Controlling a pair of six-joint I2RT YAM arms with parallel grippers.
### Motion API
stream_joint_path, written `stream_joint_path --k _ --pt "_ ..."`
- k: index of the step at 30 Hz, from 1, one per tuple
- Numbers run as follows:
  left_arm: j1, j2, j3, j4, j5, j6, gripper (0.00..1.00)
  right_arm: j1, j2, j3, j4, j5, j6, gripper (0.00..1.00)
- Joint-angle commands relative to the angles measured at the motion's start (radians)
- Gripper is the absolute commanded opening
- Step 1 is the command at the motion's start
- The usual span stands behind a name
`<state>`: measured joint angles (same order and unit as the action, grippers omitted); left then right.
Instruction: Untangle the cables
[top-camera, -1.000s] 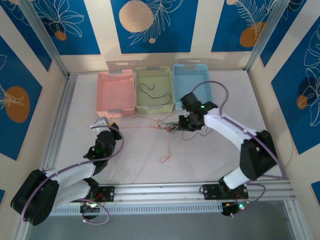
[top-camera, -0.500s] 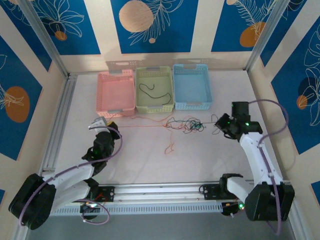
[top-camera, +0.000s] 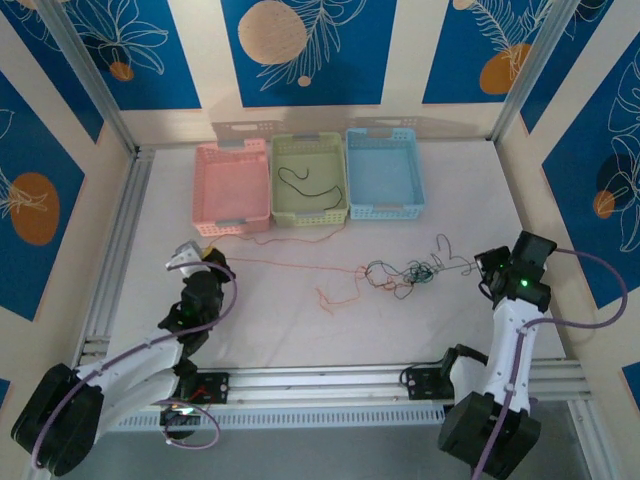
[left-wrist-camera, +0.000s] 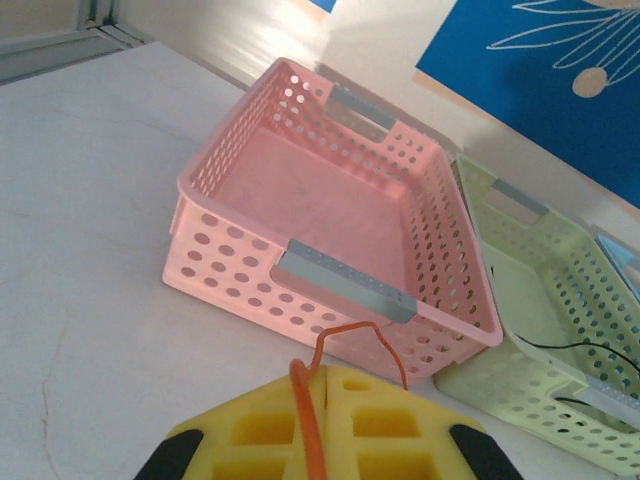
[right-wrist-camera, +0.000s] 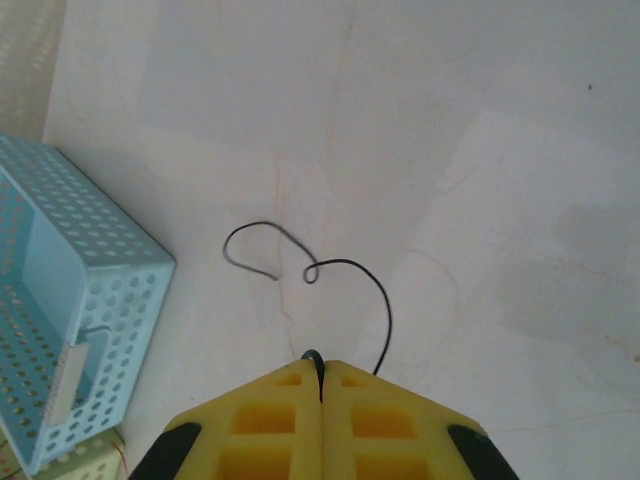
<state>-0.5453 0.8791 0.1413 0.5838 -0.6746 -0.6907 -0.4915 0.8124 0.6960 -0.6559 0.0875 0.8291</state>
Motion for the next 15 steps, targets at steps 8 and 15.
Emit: stream_joint_path --k 8,15 --pt "0.015 -0.034 -0.020 -0.042 -0.090 -0.052 0.00 0.054 0.071 0.030 0.068 -0.139 -0.018 0.00" --pt "0.017 -0.032 -0.016 -0.056 -0.097 -0.062 0.00 0.076 0.092 0.128 0.066 -0.160 0.019 0.00"
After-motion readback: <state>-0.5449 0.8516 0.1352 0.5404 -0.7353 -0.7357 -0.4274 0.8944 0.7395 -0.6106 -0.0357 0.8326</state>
